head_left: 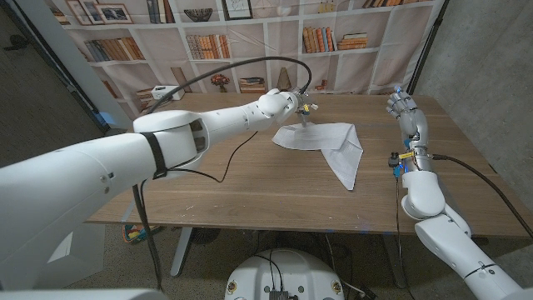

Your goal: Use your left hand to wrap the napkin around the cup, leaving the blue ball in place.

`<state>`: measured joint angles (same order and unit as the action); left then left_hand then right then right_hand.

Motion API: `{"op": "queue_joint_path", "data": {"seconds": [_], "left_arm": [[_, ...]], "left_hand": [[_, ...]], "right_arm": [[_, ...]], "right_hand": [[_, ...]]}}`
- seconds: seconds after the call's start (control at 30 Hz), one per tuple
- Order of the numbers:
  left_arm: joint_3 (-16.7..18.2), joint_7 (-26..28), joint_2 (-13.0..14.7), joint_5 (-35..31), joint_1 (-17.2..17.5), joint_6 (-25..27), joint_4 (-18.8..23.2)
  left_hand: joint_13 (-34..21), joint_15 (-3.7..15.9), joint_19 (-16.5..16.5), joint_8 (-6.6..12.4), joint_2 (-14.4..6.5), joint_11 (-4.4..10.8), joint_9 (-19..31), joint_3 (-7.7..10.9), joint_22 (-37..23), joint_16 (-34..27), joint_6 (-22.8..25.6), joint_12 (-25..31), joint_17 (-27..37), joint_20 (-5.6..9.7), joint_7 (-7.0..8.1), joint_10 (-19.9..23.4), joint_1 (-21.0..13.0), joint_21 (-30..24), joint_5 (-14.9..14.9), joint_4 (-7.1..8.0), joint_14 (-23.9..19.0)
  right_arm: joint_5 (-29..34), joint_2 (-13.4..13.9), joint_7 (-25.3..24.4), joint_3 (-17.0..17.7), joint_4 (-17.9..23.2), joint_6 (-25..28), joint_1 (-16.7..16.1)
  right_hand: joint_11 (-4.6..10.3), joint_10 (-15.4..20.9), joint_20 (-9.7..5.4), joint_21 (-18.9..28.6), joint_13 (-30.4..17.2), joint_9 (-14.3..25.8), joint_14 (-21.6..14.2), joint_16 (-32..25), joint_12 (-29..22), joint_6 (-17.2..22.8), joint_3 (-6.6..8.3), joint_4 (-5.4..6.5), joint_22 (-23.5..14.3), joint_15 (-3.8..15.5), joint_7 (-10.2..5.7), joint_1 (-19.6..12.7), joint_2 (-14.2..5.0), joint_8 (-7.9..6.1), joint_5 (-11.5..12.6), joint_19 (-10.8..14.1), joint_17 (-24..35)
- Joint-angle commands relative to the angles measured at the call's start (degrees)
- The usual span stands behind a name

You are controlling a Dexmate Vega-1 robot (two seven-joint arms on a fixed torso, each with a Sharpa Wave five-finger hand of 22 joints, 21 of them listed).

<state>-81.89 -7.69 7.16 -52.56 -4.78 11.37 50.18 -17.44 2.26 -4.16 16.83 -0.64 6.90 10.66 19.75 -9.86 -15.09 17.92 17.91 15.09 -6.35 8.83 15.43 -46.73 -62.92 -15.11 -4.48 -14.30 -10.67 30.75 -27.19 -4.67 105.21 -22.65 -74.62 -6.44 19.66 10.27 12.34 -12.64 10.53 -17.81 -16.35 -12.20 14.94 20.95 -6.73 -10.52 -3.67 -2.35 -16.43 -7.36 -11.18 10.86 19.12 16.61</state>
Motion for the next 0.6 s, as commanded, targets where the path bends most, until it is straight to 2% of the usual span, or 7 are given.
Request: {"op": "queue_joint_path", "data": {"seconds": [0.03,0.1,0.17,0.23,0.4,0.5,0.6], "left_arm": [[11.43,5.23,10.35,-4.44,9.26,2.80,18.30],[14.09,4.55,11.56,-3.27,10.85,2.29,20.81],[15.98,0.30,12.70,-2.30,11.47,1.70,23.56],[16.94,-4.53,13.80,-2.94,11.76,2.00,26.35],[17.96,-15.91,15.28,-6.06,11.73,2.37,30.80],[18.30,-21.34,15.68,-7.32,11.27,0.99,31.68],[18.39,-25.18,15.82,-8.66,10.70,-0.85,31.65]], "left_hand": [[0.58,3.61,1.55,2.17,-3.04,0.28,0.28,1.20,-0.13,-1.02,9.68,1.46,-0.51,0.16,1.16,5.22,-0.06,1.07,0.37,0.08,-2.92],[0.87,3.48,1.69,3.14,-4.58,0.12,0.39,1.85,-0.17,-1.12,13.70,1.61,-0.76,0.01,0.61,6.46,0.08,1.60,1.01,0.16,-3.43],[1.25,3.18,1.46,4.48,-5.91,-0.05,0.55,2.69,-0.23,-0.88,19.33,1.56,-1.25,-0.18,-1.91,7.71,0.43,2.55,2.30,-0.13,-3.58],[1.26,2.91,0.47,4.24,-5.43,-0.48,0.49,2.22,-0.28,-0.76,20.06,1.45,-1.33,-0.65,-3.75,7.85,1.86,3.28,3.24,0.18,-3.34],[1.19,-0.31,-3.66,-0.05,-2.02,-1.49,0.37,-1.73,-0.55,0.78,15.72,-0.48,-1.47,-2.56,-4.35,4.28,10.62,6.28,4.46,2.80,0.95],[1.03,-2.33,-6.38,-4.11,0.17,-3.03,0.46,-4.64,-0.76,1.90,9.55,-2.33,-1.47,-3.34,-5.04,-0.10,16.39,8.38,3.76,4.62,4.59],[0.88,-3.86,-8.08,-6.07,2.16,-3.77,0.54,-5.91,-0.81,3.09,4.61,-3.86,-1.63,-4.01,-4.31,-4.19,17.45,9.78,2.99,4.19,8.24]], "right_arm": [[-0.01,0.19,0.47,-0.47,0.46,1.39,0.65],[-0.11,0.29,0.54,-0.53,0.65,1.91,0.62],[-0.28,0.20,0.62,-0.62,0.57,1.76,0.69],[-0.21,0.26,0.59,-0.61,0.73,1.88,0.69],[-0.04,0.68,0.56,-0.36,1.70,2.65,0.54],[-0.03,0.83,0.65,-0.34,1.97,2.90,0.64],[-0.06,0.92,0.85,-0.49,2.01,3.13,0.93]], "right_hand": [[0.37,0.22,0.18,0.19,-0.12,0.33,-0.37,-0.31,-0.12,0.19,-0.29,-0.09,-0.22,0.03,-0.22,0.17,0.10,-0.09,0.00,0.11,0.36],[0.40,0.23,0.19,0.20,-0.12,0.33,-0.43,-0.33,-0.12,0.17,-0.29,-0.09,-0.22,0.00,-0.20,0.17,0.09,-0.09,0.00,0.12,0.36],[0.44,0.23,0.12,0.21,-0.12,0.33,-0.38,-0.31,-0.12,0.18,-0.28,-0.09,-0.22,-0.03,-0.17,0.16,0.07,-0.09,0.01,0.17,0.36],[0.48,0.22,0.13,0.21,-0.12,0.33,-0.36,-0.31,-0.12,0.19,-0.28,-0.09,-0.22,-0.01,-0.19,0.15,0.05,-0.09,0.01,0.16,0.36],[0.54,0.28,0.14,0.20,-0.12,0.33,-0.43,-0.34,-0.14,0.24,-0.23,-0.07,-0.22,0.00,-0.18,0.12,-0.10,-0.11,0.03,0.16,0.38],[0.45,0.30,0.12,0.20,-0.12,0.33,-0.44,-0.36,-0.15,0.23,-0.22,-0.04,-0.22,0.04,-0.15,0.11,-0.18,-0.10,0.05,0.16,0.39],[0.45,0.31,0.13,0.20,-0.12,0.33,-0.45,-0.36,-0.15,0.23,-0.21,-0.03,-0.22,0.05,-0.16,0.12,-0.21,-0.10,0.05,0.17,0.40]]}}
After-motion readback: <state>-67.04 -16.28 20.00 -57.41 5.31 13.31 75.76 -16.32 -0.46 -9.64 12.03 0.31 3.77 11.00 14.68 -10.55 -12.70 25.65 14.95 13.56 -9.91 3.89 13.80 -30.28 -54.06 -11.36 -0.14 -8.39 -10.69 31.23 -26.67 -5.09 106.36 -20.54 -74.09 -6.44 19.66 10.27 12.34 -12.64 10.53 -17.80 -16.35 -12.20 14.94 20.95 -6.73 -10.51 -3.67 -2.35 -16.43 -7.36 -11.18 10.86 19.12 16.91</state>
